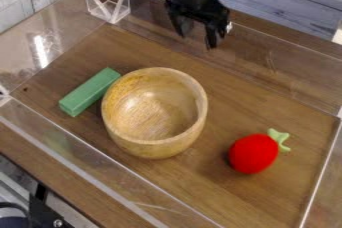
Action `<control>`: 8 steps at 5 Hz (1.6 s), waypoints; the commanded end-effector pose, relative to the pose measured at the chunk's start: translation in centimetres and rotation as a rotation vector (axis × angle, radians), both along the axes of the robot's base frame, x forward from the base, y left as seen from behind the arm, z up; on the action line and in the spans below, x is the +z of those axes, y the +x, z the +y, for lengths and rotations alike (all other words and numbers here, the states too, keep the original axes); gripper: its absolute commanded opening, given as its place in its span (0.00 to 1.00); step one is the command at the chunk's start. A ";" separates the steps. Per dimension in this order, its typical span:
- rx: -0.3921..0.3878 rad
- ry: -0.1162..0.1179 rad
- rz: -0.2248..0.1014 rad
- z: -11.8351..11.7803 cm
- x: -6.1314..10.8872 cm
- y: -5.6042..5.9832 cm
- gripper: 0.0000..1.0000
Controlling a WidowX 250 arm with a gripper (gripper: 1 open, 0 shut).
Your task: Move the red object to the right side of the table
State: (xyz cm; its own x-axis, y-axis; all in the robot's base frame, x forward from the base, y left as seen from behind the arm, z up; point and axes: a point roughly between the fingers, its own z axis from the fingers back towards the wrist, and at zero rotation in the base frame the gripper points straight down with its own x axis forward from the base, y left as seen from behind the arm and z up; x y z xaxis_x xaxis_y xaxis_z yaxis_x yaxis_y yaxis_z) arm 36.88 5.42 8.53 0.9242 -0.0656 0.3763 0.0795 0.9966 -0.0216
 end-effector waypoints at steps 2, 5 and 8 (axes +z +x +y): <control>0.005 0.011 -0.037 0.5 0.5 0.7 1.00; 0.181 0.021 -0.083 -1.7 0.9 0.3 1.00; 0.168 0.044 -0.117 0.2 0.6 0.2 1.00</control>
